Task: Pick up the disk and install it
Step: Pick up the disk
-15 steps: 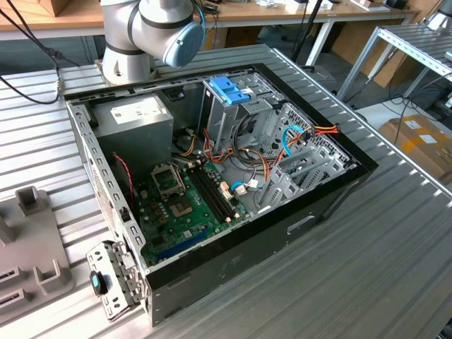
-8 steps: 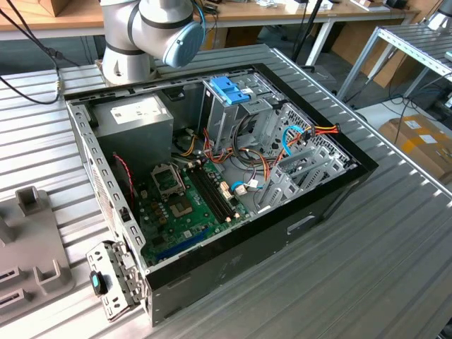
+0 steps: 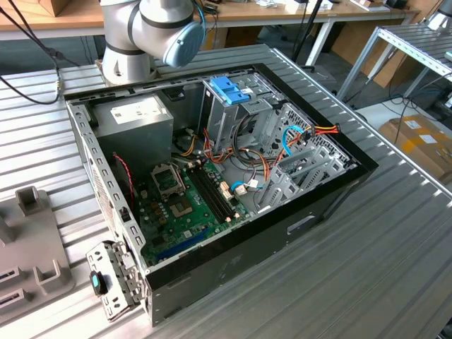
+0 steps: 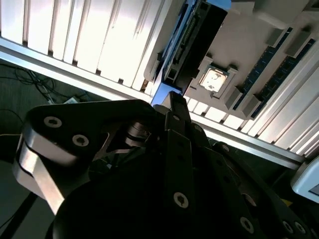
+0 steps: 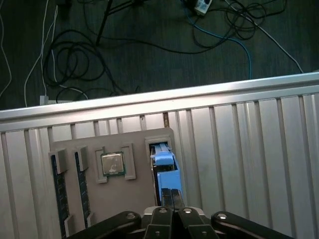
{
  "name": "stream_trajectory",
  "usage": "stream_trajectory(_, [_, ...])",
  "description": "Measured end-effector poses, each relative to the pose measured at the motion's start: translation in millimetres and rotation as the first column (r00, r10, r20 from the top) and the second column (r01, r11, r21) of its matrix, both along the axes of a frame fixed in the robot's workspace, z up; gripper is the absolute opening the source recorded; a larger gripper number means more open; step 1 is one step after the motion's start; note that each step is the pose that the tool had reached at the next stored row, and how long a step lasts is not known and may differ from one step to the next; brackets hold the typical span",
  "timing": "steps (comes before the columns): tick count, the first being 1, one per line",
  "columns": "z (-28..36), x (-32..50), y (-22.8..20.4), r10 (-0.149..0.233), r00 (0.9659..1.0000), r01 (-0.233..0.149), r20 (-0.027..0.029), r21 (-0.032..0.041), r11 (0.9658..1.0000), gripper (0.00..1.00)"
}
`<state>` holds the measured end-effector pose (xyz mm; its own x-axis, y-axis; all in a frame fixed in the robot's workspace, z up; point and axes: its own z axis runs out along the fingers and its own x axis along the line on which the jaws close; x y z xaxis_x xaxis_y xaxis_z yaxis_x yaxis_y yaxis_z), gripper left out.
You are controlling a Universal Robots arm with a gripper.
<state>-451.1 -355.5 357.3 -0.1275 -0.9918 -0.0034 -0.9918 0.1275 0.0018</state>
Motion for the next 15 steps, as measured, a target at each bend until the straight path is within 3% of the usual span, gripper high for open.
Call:
stream_trajectory(5, [0.0,13.8,0.0,0.001,1.0,-0.001,0.0,0.0,1.0,0.11])
stream_trajectory(8, [0.0,15.3,0.0,0.004,1.0,-0.004,0.0011,-0.0001,1.0,0.11])
stream_trajectory(12, [-2.9,15.4,-0.1,0.006,0.9997,-0.006,0.0222,-0.0001,1.0,0.11])
stream_trajectory(15, [-5.1,15.3,-0.6,0.006,0.9997,-0.006,0.0229,-0.0001,1.0,0.11])
